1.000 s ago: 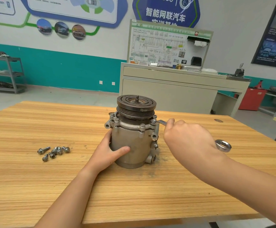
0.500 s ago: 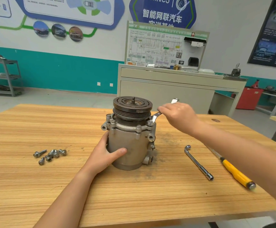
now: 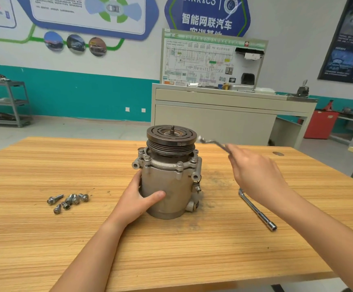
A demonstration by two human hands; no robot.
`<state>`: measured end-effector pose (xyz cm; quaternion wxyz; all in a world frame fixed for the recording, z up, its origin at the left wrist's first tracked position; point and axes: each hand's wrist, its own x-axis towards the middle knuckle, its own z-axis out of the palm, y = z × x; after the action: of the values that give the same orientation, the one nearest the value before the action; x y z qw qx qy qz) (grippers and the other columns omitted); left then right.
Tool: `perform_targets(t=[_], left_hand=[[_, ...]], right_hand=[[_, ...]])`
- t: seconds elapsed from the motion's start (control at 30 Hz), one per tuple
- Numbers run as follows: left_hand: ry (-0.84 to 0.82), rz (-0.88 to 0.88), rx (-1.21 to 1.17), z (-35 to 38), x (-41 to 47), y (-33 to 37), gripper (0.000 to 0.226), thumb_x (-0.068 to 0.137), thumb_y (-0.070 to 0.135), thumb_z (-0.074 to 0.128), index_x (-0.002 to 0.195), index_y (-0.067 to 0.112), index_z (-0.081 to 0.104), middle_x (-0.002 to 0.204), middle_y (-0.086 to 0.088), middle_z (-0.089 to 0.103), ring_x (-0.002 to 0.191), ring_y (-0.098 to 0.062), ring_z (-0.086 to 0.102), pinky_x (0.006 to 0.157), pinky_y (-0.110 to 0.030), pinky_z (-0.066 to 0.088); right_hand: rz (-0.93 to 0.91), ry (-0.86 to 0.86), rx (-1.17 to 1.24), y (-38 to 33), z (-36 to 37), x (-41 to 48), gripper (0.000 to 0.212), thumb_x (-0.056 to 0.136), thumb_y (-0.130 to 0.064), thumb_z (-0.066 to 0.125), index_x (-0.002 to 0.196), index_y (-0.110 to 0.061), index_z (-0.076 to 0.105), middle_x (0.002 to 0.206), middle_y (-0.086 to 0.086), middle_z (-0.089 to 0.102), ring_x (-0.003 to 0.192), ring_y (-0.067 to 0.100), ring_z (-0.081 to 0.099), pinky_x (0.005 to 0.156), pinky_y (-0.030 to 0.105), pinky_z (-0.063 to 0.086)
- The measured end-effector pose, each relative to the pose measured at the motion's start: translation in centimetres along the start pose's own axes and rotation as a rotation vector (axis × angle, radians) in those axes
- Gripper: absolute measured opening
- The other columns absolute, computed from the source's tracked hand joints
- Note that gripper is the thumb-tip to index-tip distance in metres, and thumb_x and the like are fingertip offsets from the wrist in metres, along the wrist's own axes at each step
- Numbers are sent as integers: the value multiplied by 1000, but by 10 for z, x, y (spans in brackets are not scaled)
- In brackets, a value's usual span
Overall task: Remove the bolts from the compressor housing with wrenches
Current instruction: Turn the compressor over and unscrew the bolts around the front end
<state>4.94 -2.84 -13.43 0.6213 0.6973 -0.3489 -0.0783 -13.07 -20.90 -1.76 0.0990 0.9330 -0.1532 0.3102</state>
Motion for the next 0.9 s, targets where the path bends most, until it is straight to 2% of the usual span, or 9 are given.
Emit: perform_targets(t=[0.13, 0.27, 0.33, 0.47, 0.53, 0.6, 0.77, 0.83, 0.9], left_hand=[[-2, 9, 4, 0, 2, -2, 68, 76, 24, 76, 130, 36, 37, 120, 26, 50, 98, 24, 49, 72, 1, 40], [2, 7, 10, 0, 2, -3, 69, 76, 24, 76, 129, 37, 35, 116, 30, 48, 95, 28, 48, 70, 2, 39], [6, 5, 13, 0, 2, -3, 68, 75, 25, 76, 127, 39, 35, 115, 30, 47, 93, 29, 47, 68, 3, 39], [6, 0, 2, 0, 3, -4, 71, 74, 27, 78, 129, 37, 35, 116, 29, 48, 94, 27, 48, 69, 3, 39], [1, 1, -6, -1, 2, -2, 77, 68, 40, 81, 130, 38, 36, 117, 29, 49, 96, 26, 48, 70, 3, 39], [-3, 2, -5, -1, 2, -2, 79, 65, 48, 80, 130, 39, 36, 118, 29, 49, 97, 26, 48, 70, 2, 40], [-2, 0, 27, -1, 3, -3, 68, 74, 29, 78, 125, 42, 35, 117, 29, 49, 94, 28, 48, 69, 3, 39], [-3, -1, 25, -1, 3, -3, 68, 73, 29, 77, 124, 43, 35, 115, 30, 48, 94, 29, 47, 69, 3, 39], [-1, 0, 28, -1, 3, -2, 70, 73, 29, 78, 125, 42, 34, 115, 31, 47, 93, 30, 46, 69, 3, 39]], right_hand=[[-22, -200, -173, -13, -17, -17, 51, 95, -11, 34, 142, -20, 20, 103, 0, 55, 87, 26, 57, 61, 30, 32], [-43, -299, -311, -30, -30, -12, 40, 89, 1, 35, 127, -11, 35, 90, 3, 50, 80, 28, 54, 55, 31, 28], [-86, -343, -392, -43, -37, -8, 37, 88, 3, 37, 125, -4, 38, 101, 7, 56, 88, 27, 59, 47, 28, 27], [-148, -420, -441, -73, -38, -5, 46, 87, 8, 39, 132, 14, 29, 114, 19, 51, 98, 27, 57, 57, 28, 33], [-193, -393, -415, -66, -37, 0, 46, 87, 6, 40, 133, 9, 33, 93, 8, 53, 82, 22, 57, 55, 23, 31], [-220, -355, -375, -47, -40, 2, 48, 89, -3, 40, 136, -5, 34, 67, -2, 37, 60, 17, 43, 46, 22, 26], [-282, -267, -366, -1, -29, 26, 52, 87, 0, 37, 135, -22, 36, 67, -5, 36, 53, 12, 37, 42, 25, 22], [-317, -233, -378, 9, -18, 46, 47, 88, 0, 39, 129, -22, 45, 71, -4, 42, 63, 17, 45, 53, 27, 35], [-336, -228, -348, 15, 1, 64, 43, 89, 1, 39, 125, -20, 51, 85, 0, 59, 82, 22, 56, 91, 40, 38]])
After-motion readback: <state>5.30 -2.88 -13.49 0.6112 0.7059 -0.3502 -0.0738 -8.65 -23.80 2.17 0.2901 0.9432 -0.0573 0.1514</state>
